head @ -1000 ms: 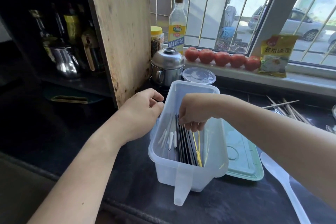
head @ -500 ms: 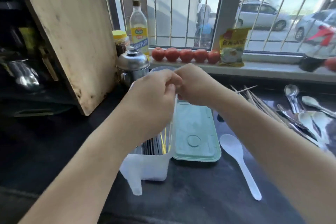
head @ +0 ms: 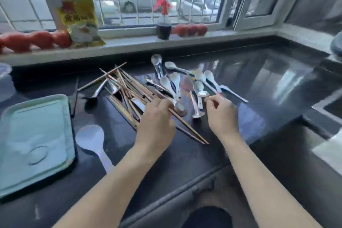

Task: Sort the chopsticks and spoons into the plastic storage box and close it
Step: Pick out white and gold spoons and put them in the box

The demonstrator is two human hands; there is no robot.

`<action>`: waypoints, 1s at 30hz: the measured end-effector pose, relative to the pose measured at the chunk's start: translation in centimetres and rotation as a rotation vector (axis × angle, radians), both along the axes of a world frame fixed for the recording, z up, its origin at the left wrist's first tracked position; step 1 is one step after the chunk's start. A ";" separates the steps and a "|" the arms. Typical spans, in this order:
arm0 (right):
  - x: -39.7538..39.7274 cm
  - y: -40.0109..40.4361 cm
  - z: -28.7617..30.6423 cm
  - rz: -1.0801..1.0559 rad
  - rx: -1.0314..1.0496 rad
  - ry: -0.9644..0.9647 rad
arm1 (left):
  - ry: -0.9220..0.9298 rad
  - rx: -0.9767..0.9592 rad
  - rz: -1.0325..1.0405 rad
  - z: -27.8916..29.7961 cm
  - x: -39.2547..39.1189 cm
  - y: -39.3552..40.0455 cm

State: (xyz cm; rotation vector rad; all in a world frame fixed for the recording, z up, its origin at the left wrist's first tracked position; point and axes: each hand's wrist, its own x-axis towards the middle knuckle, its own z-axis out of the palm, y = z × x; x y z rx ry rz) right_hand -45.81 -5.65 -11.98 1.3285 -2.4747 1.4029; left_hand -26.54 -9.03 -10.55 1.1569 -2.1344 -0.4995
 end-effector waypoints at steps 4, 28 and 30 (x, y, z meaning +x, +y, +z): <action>-8.2 -0.2 -2.5 -0.268 0.139 0.163 | -0.051 -0.159 0.019 -1.3 -2.6 -0.2; -6.6 -5.8 0.9 -0.120 -0.142 0.250 | 0.399 0.085 0.122 -2.1 -0.8 -1.9; -1.3 -6.2 2.4 0.153 -0.145 0.307 | 0.601 0.364 0.087 -1.6 -0.7 -2.7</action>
